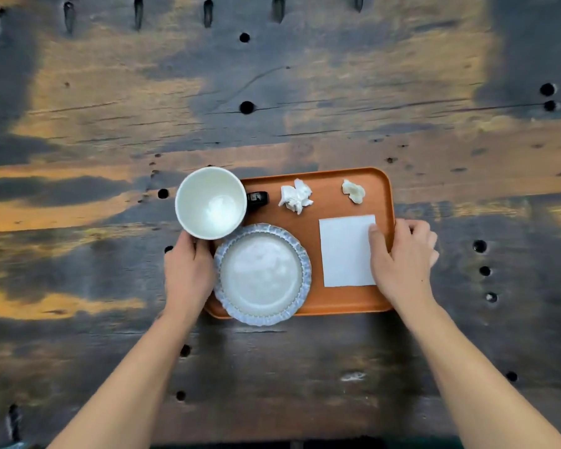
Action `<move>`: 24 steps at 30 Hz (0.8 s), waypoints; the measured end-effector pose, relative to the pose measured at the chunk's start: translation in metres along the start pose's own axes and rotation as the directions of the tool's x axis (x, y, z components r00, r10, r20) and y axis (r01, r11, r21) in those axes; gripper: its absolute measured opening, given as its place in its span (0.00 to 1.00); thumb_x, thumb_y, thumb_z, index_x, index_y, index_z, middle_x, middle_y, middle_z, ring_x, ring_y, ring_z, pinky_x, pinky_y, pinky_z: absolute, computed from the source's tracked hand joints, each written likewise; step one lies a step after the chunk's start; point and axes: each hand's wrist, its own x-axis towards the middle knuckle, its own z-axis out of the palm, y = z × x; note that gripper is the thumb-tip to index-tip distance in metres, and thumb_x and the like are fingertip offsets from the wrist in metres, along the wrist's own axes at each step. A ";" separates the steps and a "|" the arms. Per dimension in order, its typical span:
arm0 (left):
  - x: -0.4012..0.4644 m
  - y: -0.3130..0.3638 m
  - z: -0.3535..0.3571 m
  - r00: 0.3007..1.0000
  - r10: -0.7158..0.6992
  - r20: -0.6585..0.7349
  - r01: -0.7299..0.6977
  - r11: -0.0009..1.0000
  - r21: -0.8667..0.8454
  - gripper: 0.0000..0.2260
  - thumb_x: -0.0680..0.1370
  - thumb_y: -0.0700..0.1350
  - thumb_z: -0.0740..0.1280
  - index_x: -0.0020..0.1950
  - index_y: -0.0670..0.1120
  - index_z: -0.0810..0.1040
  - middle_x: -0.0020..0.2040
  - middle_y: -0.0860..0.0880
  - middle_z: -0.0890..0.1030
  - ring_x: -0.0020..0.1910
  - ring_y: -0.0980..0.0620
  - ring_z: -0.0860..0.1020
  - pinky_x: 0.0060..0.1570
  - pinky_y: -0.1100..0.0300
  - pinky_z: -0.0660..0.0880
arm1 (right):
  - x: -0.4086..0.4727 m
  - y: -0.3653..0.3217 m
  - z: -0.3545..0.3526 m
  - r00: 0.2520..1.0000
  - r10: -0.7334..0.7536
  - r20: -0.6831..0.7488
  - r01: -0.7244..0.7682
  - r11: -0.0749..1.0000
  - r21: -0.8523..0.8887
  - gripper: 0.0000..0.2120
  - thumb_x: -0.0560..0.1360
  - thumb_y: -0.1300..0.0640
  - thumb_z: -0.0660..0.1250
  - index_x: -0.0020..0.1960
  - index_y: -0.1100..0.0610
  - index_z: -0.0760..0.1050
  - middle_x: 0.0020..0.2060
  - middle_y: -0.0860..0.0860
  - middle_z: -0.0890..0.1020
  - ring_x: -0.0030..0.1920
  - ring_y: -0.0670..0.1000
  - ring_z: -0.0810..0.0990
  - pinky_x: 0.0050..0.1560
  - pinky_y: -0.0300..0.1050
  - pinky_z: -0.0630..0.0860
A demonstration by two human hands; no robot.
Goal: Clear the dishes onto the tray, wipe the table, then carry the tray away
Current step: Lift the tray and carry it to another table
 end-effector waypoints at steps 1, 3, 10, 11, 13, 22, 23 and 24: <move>0.005 -0.003 -0.001 1.000 0.026 0.009 -0.026 0.998 0.065 0.09 0.85 0.45 0.57 0.53 0.46 0.76 0.41 0.52 0.79 0.43 0.48 0.76 0.41 0.54 0.69 | 0.005 0.000 -0.001 1.000 -0.014 0.020 0.016 0.998 -0.062 0.16 0.81 0.41 0.52 0.49 0.53 0.69 0.53 0.52 0.68 0.60 0.57 0.66 0.64 0.57 0.60; 0.011 -0.007 -0.003 0.997 0.073 0.021 -0.076 0.982 0.175 0.10 0.85 0.47 0.58 0.53 0.46 0.77 0.41 0.49 0.79 0.42 0.43 0.76 0.42 0.50 0.71 | 0.013 -0.001 -0.005 0.998 -0.041 0.054 0.050 0.982 -0.184 0.21 0.82 0.40 0.48 0.48 0.54 0.70 0.49 0.51 0.67 0.57 0.57 0.68 0.61 0.58 0.63; 0.025 -0.009 -0.005 0.994 0.107 0.026 -0.109 0.935 0.339 0.09 0.84 0.46 0.57 0.48 0.46 0.73 0.37 0.47 0.76 0.38 0.40 0.73 0.42 0.48 0.71 | 0.028 -0.003 -0.008 0.988 -0.136 0.072 0.153 0.918 -0.367 0.30 0.81 0.36 0.43 0.52 0.55 0.75 0.49 0.53 0.74 0.54 0.56 0.74 0.58 0.57 0.68; 0.026 -0.010 -0.005 0.994 0.109 0.030 -0.112 0.924 0.365 0.09 0.84 0.46 0.57 0.48 0.46 0.73 0.36 0.46 0.75 0.38 0.39 0.73 0.42 0.48 0.71 | 0.029 -0.001 -0.008 0.986 -0.152 0.070 0.167 0.906 -0.388 0.29 0.81 0.36 0.43 0.51 0.55 0.75 0.49 0.53 0.75 0.53 0.56 0.75 0.58 0.57 0.69; 0.030 -0.012 -0.007 0.994 0.105 0.035 -0.110 0.913 0.392 0.09 0.84 0.46 0.57 0.47 0.45 0.73 0.36 0.46 0.76 0.37 0.39 0.73 0.40 0.49 0.70 | 0.030 0.002 -0.008 0.981 -0.181 0.075 0.196 0.886 -0.421 0.28 0.81 0.36 0.45 0.51 0.54 0.75 0.48 0.53 0.75 0.52 0.55 0.75 0.56 0.57 0.70; 0.030 -0.010 -0.014 0.991 0.117 0.060 -0.130 0.933 0.337 0.09 0.83 0.47 0.58 0.46 0.47 0.73 0.39 0.43 0.80 0.39 0.38 0.76 0.42 0.47 0.74 | 0.032 0.002 -0.009 0.976 -0.199 0.093 0.219 0.880 -0.422 0.26 0.82 0.38 0.48 0.49 0.56 0.75 0.48 0.55 0.75 0.52 0.58 0.76 0.55 0.57 0.74; 0.030 -0.009 -0.016 0.990 0.111 0.082 -0.132 0.932 0.337 0.09 0.83 0.48 0.57 0.46 0.48 0.72 0.41 0.42 0.81 0.41 0.38 0.76 0.42 0.49 0.73 | 0.032 0.001 -0.012 0.976 -0.185 0.115 0.216 0.893 -0.395 0.26 0.81 0.38 0.48 0.49 0.56 0.75 0.49 0.56 0.75 0.53 0.59 0.76 0.56 0.58 0.74; 0.030 -0.009 -0.018 0.988 0.101 0.117 -0.136 0.928 0.347 0.10 0.84 0.49 0.57 0.46 0.49 0.72 0.43 0.42 0.82 0.43 0.38 0.77 0.42 0.50 0.72 | 0.031 -0.001 -0.016 0.977 -0.157 0.143 0.199 0.912 -0.359 0.26 0.81 0.37 0.48 0.50 0.56 0.75 0.50 0.57 0.75 0.54 0.60 0.75 0.57 0.58 0.74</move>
